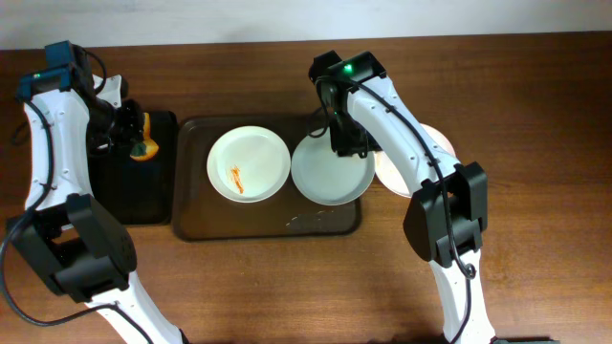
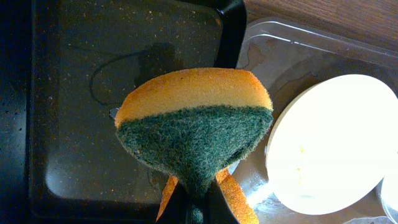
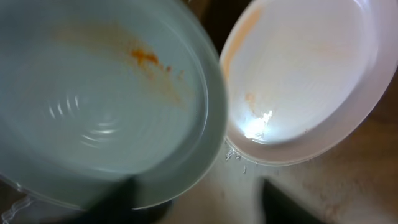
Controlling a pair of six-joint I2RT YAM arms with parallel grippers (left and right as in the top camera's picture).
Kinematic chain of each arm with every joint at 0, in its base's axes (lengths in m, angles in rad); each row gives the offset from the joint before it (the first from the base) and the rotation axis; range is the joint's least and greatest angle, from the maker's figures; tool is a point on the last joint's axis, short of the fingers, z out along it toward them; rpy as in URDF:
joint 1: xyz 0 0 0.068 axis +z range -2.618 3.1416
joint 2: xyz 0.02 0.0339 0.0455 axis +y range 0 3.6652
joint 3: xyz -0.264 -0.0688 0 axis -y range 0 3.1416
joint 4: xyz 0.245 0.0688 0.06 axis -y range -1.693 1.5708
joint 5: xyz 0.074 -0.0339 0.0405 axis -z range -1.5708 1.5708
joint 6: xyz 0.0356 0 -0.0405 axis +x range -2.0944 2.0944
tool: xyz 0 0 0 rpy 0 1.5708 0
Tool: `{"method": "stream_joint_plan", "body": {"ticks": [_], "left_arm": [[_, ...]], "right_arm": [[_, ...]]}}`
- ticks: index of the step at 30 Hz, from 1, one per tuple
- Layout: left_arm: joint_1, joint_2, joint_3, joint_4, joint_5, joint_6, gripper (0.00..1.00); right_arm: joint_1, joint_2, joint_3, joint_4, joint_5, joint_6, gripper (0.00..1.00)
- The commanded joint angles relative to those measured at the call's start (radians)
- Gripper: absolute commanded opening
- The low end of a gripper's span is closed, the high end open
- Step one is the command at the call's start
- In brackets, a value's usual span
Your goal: Clean dirty plates on tray and stack at the side
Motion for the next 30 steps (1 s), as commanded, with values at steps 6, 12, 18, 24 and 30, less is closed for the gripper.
{"method": "stream_joint_plan", "body": {"ticks": [6,12,18,24,30], "left_arm": [[-0.004,-0.008,0.015,0.003,0.015,0.019,0.01],[-0.004,-0.008,0.011,0.025,0.015,0.019,0.01],[-0.004,-0.008,0.005,0.040,0.015,0.019,0.01],[-0.004,-0.008,0.005,0.040,0.015,0.019,0.01],[-0.004,-0.008,0.005,0.040,0.015,0.019,0.01]], "right_arm": [[0.005,-0.023,0.031,-0.005,-0.254,-0.158,0.84],[0.066,0.014,0.031,0.273,-0.397,-0.069,0.70],[0.122,0.101,0.031,0.548,-0.325,-0.052,0.68],[0.122,0.174,0.032,0.661,-0.322,-0.105,0.63],[0.129,0.222,0.031,0.646,-0.376,-0.095,0.38]]}}
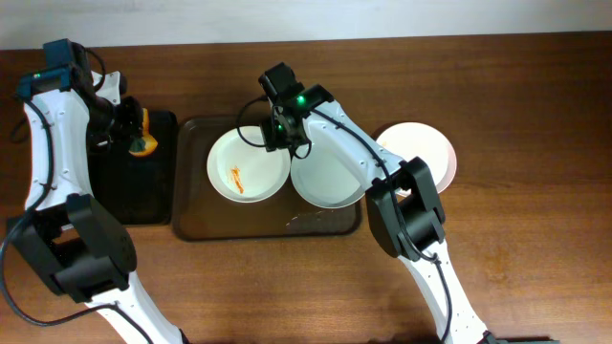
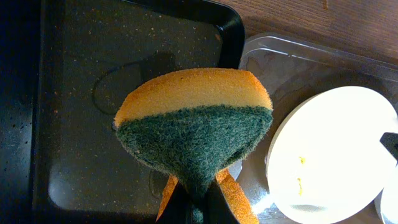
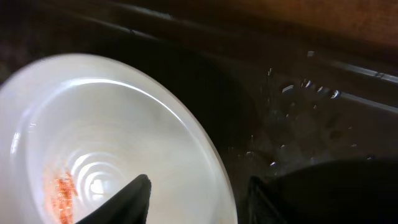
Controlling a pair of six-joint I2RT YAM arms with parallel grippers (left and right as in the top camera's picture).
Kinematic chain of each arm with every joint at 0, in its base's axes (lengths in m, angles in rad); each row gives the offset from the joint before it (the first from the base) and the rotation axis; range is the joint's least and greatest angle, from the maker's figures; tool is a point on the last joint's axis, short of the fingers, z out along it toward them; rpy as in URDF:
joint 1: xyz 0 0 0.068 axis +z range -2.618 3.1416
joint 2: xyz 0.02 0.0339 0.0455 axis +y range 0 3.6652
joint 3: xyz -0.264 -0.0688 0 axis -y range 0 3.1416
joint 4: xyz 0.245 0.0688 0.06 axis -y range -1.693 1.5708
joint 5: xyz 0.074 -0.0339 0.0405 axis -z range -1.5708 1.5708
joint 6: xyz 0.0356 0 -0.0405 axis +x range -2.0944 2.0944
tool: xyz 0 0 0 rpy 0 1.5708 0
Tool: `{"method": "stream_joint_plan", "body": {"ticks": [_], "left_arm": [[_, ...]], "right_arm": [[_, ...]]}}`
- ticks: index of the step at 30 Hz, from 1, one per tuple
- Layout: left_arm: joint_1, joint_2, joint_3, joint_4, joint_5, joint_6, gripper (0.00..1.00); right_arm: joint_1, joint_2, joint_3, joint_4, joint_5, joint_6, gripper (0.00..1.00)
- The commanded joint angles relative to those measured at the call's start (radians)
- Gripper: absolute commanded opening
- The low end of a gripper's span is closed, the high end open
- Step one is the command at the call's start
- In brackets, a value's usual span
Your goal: Clean dirty plates on tray and stack at the side
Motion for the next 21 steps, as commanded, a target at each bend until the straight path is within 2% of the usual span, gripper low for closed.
{"method": "stream_joint_plan", "body": {"ticks": [1,5,7,10,13,16,18,21], "left_arm": [[-0.004,-0.008,0.005,0.002,0.015,0.019,0.01],[-0.004,-0.008,0.005,0.003,0.015,0.019,0.01],[-0.004,-0.008,0.005,0.003,0.016,0.019,0.01],[-0.005,-0.008,-0.007,0.002,0.053,0.019,0.01],[-0.018,-0.008,-0.046,-0.021,0.086,0.012,0.01],[-0.043,-0.008,-0.057,-0.025,0.085,0.004,0.01],[-0.061,-0.008,-0.057,-0.026,0.085,-0.005,0.01],[-0.092,-0.008,-0.057,-0.041,0.078,-0.004,0.01]], "right_arm": [[0.013,0.024,0.018,-0.019,-0.042,0.006,0.29],[0.068,0.028,0.018,-0.074,-0.030,0.096,0.14],[0.091,0.028,0.018,-0.076,0.038,0.165,0.11],[0.078,0.028,0.018,-0.057,0.035,0.188,0.12],[0.069,0.028,0.018,-0.108,-0.017,0.188,0.36],[0.092,0.029,0.018,-0.201,-0.051,0.188,0.36],[0.114,0.029,0.018,-0.206,-0.050,0.197,0.36],[0.135,0.033,0.018,-0.197,-0.046,0.255,0.29]]}}
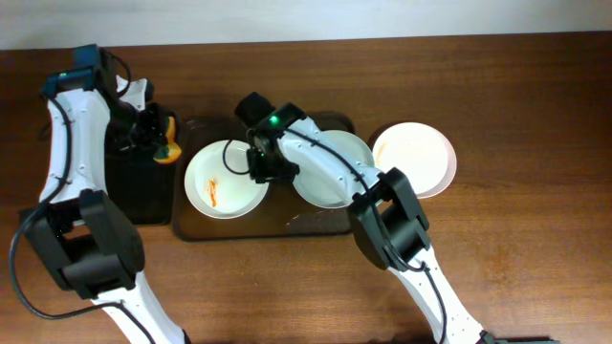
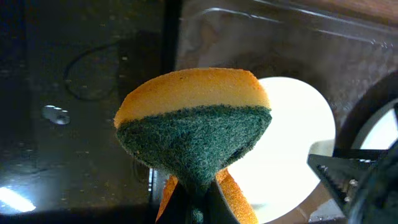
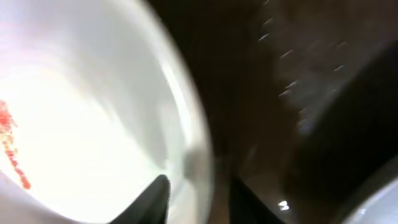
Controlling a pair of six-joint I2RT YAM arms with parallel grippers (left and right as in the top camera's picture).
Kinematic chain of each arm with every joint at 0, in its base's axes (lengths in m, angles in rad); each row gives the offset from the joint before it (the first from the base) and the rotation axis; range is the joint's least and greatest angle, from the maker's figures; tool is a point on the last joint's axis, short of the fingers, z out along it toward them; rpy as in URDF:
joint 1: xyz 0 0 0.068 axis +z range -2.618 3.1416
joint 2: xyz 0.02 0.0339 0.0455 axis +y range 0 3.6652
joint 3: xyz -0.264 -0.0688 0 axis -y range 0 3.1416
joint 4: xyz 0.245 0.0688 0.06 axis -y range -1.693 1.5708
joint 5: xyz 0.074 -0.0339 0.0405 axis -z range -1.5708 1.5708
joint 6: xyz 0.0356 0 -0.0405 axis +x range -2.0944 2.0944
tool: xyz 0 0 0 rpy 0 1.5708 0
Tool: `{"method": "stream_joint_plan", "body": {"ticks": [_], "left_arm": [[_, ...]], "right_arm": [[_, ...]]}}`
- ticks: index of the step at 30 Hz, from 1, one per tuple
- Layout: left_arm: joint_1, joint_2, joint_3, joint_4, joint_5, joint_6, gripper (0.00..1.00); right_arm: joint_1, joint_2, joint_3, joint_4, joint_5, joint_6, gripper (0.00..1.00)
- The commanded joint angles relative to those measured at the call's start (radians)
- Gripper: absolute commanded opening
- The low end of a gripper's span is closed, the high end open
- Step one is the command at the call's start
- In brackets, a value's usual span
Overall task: Clean dirty plates on tray and stack at the side
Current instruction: 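Scrub the left white plate with the sponge in the left gripper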
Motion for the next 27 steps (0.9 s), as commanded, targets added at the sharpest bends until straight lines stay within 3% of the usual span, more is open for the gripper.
{"method": "stream_joint_plan", "body": {"ticks": [1,3,4,6,16,20,24,27], "left_arm": [[-0.031,-0.008,-0.004,-0.013,0.015,-0.003,0.01],[-0.047,-0.008,-0.004,-0.013,0.015,-0.003,0.01],[-0.065,-0.008,-0.004,-0.012,0.014,-0.003,0.01],[-0.087,-0.008,-0.004,-0.013,-0.011,-0.003,0.01],[-0.123,-0.008,-0.153,0.075,-0.065,-0.150,0.01],[-0.152,-0.008,-0.298,0.296,-0.066,-0.161,0.01],[-0.203,-0.008,-0.475,0.551,-0.190,-0.160,0.01],[-0.241,-0.008,-0.539,0.578,-0.188,-0.160,0.01]], "right_arm": [[0.018,0.028,0.018,0.012,-0.011,0.076,0.26],[0.014,0.050,0.018,0.019,-0.013,0.102,0.21],[0.011,0.064,0.018,0.025,-0.016,0.108,0.13],[0.004,0.071,0.018,0.039,-0.019,0.116,0.04],[-0.080,0.071,0.018,0.221,-0.034,0.232,0.04],[-0.079,0.071,0.018,0.216,-0.035,0.231,0.04],[-0.079,0.071,0.018,0.212,-0.035,0.227,0.04],[-0.079,0.071,0.018,0.216,-0.034,0.227,0.04]]}}
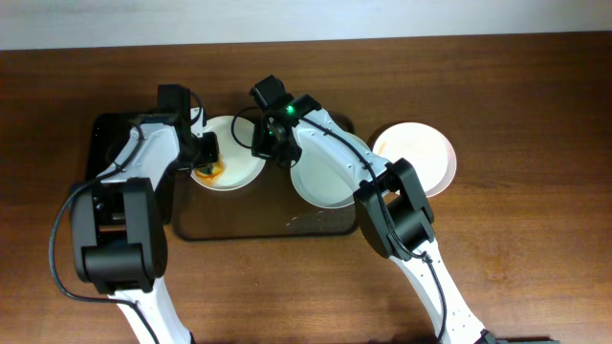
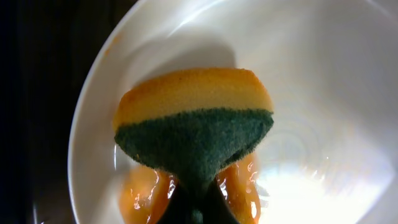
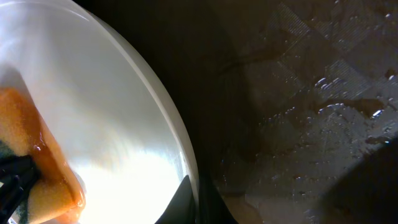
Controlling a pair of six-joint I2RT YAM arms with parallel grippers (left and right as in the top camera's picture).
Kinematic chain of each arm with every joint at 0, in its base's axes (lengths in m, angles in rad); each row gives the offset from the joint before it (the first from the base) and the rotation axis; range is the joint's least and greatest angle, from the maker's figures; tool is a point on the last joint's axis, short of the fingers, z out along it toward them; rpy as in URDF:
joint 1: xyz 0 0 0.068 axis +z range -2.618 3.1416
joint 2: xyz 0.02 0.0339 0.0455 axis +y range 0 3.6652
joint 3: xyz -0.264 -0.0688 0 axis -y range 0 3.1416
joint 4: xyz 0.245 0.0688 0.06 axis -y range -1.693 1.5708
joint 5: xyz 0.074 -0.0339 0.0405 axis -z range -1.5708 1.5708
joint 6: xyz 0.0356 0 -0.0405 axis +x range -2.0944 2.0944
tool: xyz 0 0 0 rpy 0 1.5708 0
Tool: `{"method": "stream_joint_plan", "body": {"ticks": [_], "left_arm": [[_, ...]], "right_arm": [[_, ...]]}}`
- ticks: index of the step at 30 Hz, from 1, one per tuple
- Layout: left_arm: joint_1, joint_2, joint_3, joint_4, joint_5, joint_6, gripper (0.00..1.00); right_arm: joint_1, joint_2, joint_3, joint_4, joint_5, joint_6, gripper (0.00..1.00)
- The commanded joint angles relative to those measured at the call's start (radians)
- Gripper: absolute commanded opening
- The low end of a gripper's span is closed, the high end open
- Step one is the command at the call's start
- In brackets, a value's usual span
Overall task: Clean dirty plates on tray and stack at the side
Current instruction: 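Scrub the left white plate with the sponge in the left gripper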
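Observation:
A white plate (image 1: 237,153) sits at the left end of the brown tray (image 1: 239,225). My left gripper (image 1: 204,159) is shut on an orange-and-green sponge (image 2: 193,118), which rests inside that plate (image 2: 323,93) with orange liquid around it. My right gripper (image 1: 269,145) is shut on the plate's right rim (image 3: 186,168), one finger inside and one outside. The sponge (image 3: 43,183) also shows at the left of the right wrist view. A pale green plate (image 1: 330,174) lies on the tray's right half.
A pinkish-white plate (image 1: 414,158) lies on the wooden table right of the tray. A black tray (image 1: 120,134) sits left of the brown one, under my left arm. The brown tray's floor (image 3: 298,124) is wet.
My left gripper has moved from the black tray's edge onto the white plate, and the sponge now sits inside it. The plate lies farther back on the tray. My right gripper pinches its rim.
First my right gripper was by the pale green plate and my left held the sponge over the black tray. Then the right was open at the white plate's rim. Later the plate lay shifted left with the right gripper at its rim. Now the sponge is in it.

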Motion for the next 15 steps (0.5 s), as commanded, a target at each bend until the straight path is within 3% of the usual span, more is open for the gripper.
{"method": "stream_joint_plan", "body": {"ticks": [1,5,8,10,12,15], "left_arm": [[-0.050,0.003,-0.082,-0.019,-0.023,-0.007,0.01],[-0.077,0.003,-0.088,-0.059,0.193,0.036,0.01],[-0.056,0.003,-0.088,0.065,0.192,0.031,0.01],[-0.050,0.003,-0.088,0.129,0.057,-0.032,0.01],[-0.049,0.003,-0.088,0.158,-0.204,-0.117,0.01],[-0.049,0.003,-0.088,0.090,-0.289,-0.140,0.01]], "right_arm": [[0.006,0.026,0.005,-0.001,0.023,0.008,0.04],[0.011,0.026,0.005,-0.002,0.023,0.008,0.04],[0.021,0.026,0.005,-0.001,0.024,0.000,0.04],[0.024,0.026,0.005,0.000,0.027,0.000,0.04],[0.024,0.026,0.005,0.006,0.027,0.000,0.04],[0.024,0.026,0.005,0.007,0.027,0.000,0.04]]}}
